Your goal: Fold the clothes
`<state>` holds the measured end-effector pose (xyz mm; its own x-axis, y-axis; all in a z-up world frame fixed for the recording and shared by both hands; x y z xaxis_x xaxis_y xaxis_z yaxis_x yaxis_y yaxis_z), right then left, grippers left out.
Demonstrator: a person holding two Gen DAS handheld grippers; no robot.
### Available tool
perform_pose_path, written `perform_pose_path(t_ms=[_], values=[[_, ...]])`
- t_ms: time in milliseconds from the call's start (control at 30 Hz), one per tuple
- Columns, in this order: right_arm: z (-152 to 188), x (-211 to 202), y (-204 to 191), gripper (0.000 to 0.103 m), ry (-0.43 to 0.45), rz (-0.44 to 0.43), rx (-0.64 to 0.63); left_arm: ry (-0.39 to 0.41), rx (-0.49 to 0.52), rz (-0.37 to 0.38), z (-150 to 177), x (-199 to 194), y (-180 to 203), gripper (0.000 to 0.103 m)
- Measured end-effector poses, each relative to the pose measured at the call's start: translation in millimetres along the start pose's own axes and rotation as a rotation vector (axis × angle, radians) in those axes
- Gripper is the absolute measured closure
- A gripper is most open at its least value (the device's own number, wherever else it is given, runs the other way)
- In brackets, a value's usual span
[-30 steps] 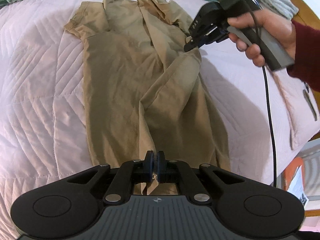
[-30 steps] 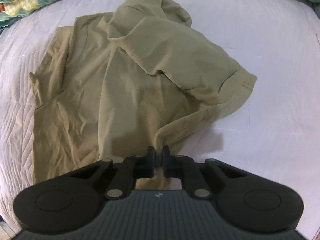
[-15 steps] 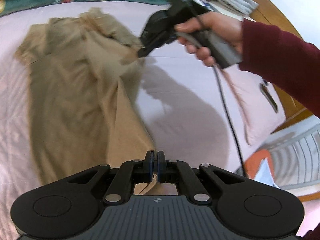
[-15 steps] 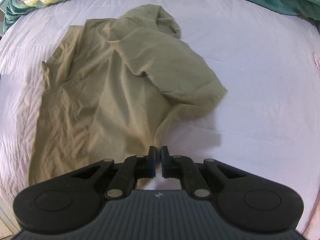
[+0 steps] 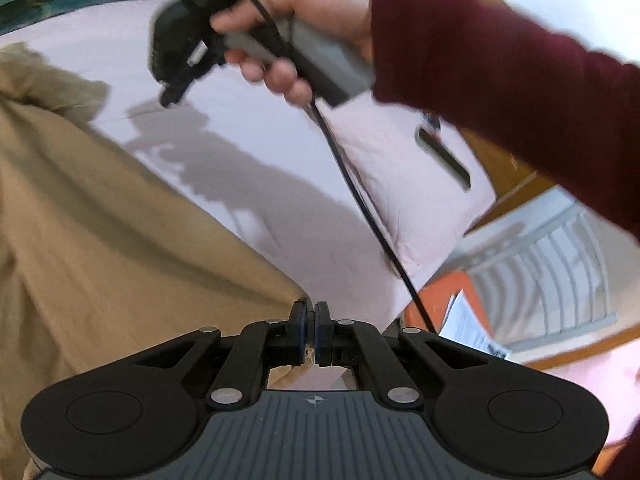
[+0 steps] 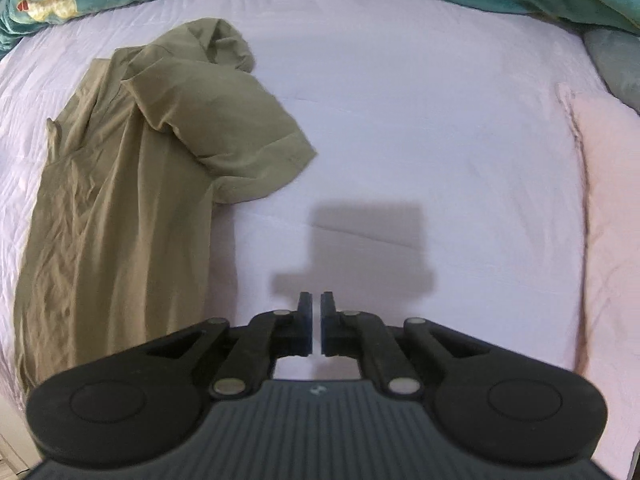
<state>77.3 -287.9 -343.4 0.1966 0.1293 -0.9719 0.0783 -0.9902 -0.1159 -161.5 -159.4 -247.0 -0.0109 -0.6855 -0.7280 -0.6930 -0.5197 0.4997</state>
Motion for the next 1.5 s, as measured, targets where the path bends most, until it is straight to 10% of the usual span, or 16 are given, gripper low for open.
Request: perform_pose_path(t_ms=[233, 400, 1100, 1200, 1267, 1500], values=[[13, -2, 36, 0.096, 0.020, 0.008, 0.062, -0.029, 0.041, 0.063, -22, 55, 18, 0.097], [-3, 15, 50, 0.057, 0.048, -0.023, 0.166, -0.071, 0.001, 0.020, -11, 65, 1, 0.098], [-86, 110, -7, 0.043, 0.049, -0.021, 0.118, -0.052, -0.150, -0.056, -46, 76, -54, 0.100], [-84, 109, -9, 0.053, 0.088, -0.029, 0.104, -0.060, -0.153, -0.068, -46, 79, -57, 0.100], [-83, 107, -5, 0.101, 0.087, -0.062, 0.113, -0.062, -0.158, -0.071, -45, 81, -57, 0.100], [-77, 63, 23, 0.102, 0.142, -0.034, 0.176, -0.038, -0.113, -0.014, -58, 90, -29, 0.100]])
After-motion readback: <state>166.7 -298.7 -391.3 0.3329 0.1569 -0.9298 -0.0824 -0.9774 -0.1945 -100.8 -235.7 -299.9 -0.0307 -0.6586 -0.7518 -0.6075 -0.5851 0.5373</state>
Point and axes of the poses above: each gripper's, at about its wrist camera, not at the fingertips, and x roughly the way its jaws point, y to its right, z to its underside, the point moved 3 cm from there along x, roughly the way its jaws point, and after that the axes turned 4 degrees about x, right-handed, at the moved point
